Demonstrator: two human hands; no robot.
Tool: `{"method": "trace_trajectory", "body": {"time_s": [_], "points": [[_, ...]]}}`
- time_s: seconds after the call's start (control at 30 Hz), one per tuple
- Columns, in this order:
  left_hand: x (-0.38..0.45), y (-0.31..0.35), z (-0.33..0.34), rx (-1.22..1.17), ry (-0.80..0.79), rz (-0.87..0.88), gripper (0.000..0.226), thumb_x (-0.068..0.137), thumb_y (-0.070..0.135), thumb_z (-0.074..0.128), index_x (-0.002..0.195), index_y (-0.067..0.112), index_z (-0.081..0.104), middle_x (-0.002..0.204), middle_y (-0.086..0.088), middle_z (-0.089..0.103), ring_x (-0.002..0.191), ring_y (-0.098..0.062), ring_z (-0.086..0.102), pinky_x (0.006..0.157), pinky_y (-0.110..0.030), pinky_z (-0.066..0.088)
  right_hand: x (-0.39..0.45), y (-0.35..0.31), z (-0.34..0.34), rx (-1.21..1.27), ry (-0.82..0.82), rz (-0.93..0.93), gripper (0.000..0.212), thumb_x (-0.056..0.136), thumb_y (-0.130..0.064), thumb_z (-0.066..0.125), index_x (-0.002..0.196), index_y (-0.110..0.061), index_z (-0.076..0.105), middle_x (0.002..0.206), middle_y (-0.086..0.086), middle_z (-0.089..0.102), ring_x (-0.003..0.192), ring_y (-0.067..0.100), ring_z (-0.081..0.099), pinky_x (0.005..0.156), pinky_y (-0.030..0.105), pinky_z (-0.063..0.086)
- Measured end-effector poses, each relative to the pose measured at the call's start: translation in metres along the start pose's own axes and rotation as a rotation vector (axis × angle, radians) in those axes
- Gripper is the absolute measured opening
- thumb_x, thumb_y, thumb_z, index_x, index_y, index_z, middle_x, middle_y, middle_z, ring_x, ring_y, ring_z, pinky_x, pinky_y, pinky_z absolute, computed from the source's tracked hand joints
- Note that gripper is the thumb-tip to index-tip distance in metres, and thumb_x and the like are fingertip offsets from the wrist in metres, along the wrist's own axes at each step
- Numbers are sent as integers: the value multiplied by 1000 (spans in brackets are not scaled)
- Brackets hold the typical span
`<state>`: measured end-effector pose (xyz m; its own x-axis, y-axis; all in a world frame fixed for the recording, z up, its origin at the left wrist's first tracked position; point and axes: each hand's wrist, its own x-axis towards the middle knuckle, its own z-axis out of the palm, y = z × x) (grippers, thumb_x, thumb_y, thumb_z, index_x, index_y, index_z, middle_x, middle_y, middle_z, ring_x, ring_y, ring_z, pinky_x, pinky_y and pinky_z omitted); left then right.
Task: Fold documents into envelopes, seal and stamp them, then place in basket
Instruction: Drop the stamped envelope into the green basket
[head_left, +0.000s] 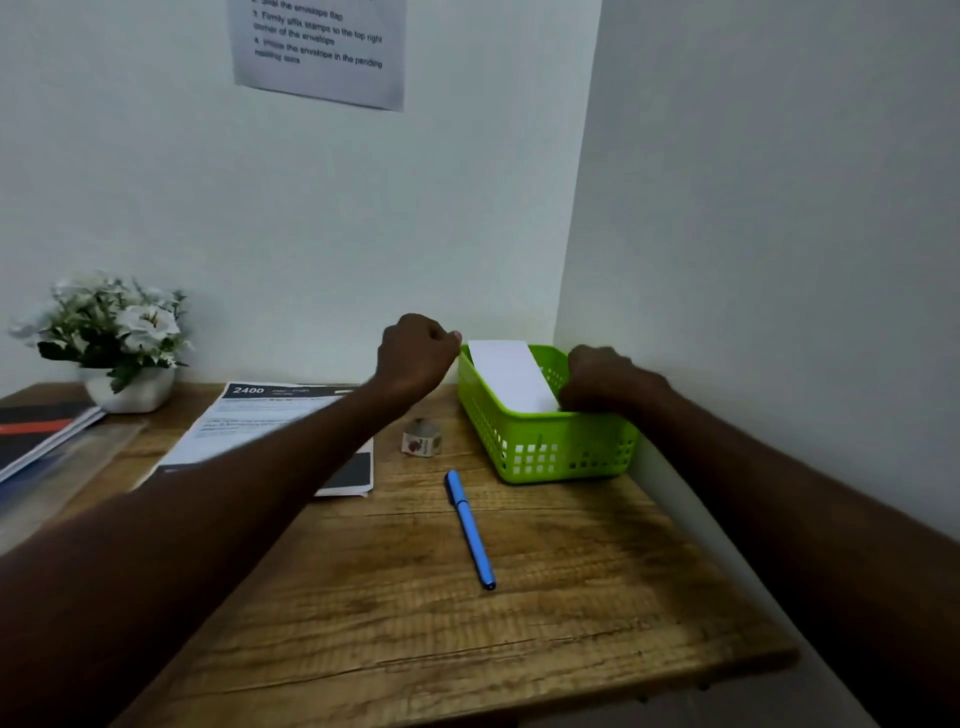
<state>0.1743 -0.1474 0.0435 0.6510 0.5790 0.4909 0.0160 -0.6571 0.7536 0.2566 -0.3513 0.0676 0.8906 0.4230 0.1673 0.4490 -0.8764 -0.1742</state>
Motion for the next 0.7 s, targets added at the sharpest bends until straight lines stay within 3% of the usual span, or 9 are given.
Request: {"method": "trace_trajectory", "body": {"time_s": [0.07, 0.13, 0.23, 0.37, 0.43, 0.57, 0.7], "points": [[-20, -7, -23, 37, 33, 58, 35, 97, 34, 65, 74, 10, 75, 79, -3, 75, 85, -20, 70, 82, -33, 53, -11, -11, -2, 56, 217, -44, 38, 84, -20, 68, 120, -10, 60, 128, 20, 59, 119, 41, 59, 89, 38, 50], [-36, -21, -50, 119, 39, 102, 40, 99, 36, 63, 70, 10, 70, 75, -3, 74, 77, -17, 68, 75, -32, 49, -26, -31, -3, 139, 435, -95, 27, 85, -25, 66, 109, -14, 68, 116, 17, 66, 108, 42, 63, 82, 37, 49], [-47, -53, -98, 276, 70, 108, 40, 101, 37, 59, 71, 11, 63, 72, -3, 69, 74, -21, 63, 68, -33, 39, -52, -75, 4, 317, 539, -184, 22, 91, -33, 60, 101, -19, 73, 106, 10, 71, 100, 40, 65, 77, 36, 48], [-50, -114, -156, 380, 142, 31, 19, 99, 24, 62, 86, 11, 56, 84, -6, 63, 87, -32, 61, 70, -37, 37, -75, -149, 30, 423, 454, -283, 36, 95, -46, 50, 85, -16, 68, 87, 7, 73, 87, 34, 68, 74, 36, 52], [-52, -140, -172, 439, 99, -22, 17, 95, 23, 67, 99, 11, 56, 95, -11, 64, 97, -34, 61, 74, -37, 40, -74, -183, 45, 434, 355, -315, 43, 96, -50, 48, 78, -14, 65, 82, 7, 73, 85, 33, 68, 72, 35, 52], [-52, -151, -172, 615, 9, -46, 42, 98, 39, 62, 118, 3, 60, 122, -24, 62, 118, -39, 55, 95, -41, 42, -56, -219, 80, 277, 164, -355, 33, 95, -40, 55, 112, -15, 67, 117, 15, 68, 107, 37, 64, 77, 34, 44], [-55, -158, -166, 870, -65, -119, 64, 96, 62, 49, 125, 6, 65, 137, -27, 53, 129, -41, 45, 109, -44, 35, -48, -233, 120, 100, 37, -406, 40, 99, -44, 50, 119, -11, 62, 128, 17, 64, 115, 36, 61, 83, 36, 46]]}}
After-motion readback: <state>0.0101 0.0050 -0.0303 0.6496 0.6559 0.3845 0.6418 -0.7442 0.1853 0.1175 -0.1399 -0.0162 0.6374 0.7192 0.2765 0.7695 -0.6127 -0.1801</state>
